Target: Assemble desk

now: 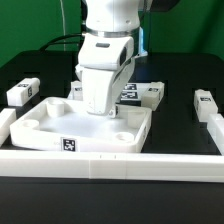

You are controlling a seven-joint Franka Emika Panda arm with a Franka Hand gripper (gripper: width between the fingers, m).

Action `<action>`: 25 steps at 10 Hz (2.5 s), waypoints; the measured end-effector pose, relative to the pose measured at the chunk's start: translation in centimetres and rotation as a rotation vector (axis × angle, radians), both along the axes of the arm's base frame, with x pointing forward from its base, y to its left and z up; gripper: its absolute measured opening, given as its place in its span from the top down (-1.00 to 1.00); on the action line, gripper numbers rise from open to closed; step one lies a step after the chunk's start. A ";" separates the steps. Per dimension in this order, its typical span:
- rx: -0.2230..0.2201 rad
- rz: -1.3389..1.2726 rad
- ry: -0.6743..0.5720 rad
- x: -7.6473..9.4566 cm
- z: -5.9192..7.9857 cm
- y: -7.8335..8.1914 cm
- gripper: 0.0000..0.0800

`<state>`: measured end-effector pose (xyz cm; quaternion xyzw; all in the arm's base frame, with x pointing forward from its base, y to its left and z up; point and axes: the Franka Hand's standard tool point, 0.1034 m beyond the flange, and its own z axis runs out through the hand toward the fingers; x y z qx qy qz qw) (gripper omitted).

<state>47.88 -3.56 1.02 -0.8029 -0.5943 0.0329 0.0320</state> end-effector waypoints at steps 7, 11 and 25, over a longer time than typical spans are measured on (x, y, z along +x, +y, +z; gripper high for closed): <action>0.006 0.221 -0.012 0.6 0.4 1.2 0.84; 0.006 0.226 -0.012 0.7 0.4 1.3 0.84; 0.026 0.233 -0.031 3.6 0.1 9.1 0.84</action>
Offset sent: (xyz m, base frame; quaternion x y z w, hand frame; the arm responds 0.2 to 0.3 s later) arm 0.0000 0.0000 0.0000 0.0000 0.0000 0.0000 1.0000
